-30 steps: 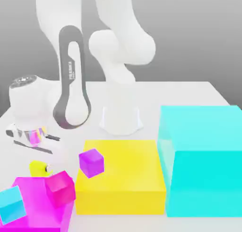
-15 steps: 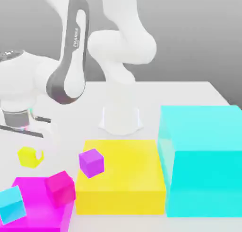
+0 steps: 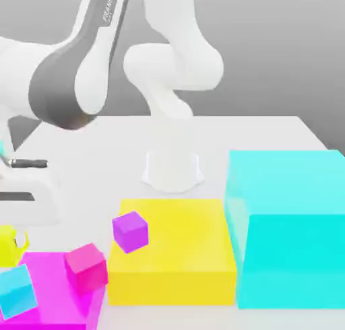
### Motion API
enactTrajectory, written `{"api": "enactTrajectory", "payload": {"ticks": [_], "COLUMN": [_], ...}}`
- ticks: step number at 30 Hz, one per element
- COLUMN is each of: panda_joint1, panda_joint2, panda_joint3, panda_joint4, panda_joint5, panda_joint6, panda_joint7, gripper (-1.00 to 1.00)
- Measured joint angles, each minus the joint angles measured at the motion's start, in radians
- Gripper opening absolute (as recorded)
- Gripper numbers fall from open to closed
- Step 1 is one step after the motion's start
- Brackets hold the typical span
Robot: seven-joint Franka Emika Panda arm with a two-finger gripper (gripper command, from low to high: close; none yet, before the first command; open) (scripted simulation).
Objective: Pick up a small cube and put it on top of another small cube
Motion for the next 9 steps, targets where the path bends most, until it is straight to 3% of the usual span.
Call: {"api": "enactTrajectory", "payload": {"ticks": [6, 9], "panda_joint1": [0.000, 0.003], "panda_joint2": [0.010, -0.055], "panda_joint3": [0.001, -0.004], "panda_joint4": [-0.002, 0.016], "panda_joint5": [0.001, -0.021], "panda_joint6": [0.012, -0.068], "panda_joint7": [0.000, 0.014], "gripper": [1.00, 1.00]}}
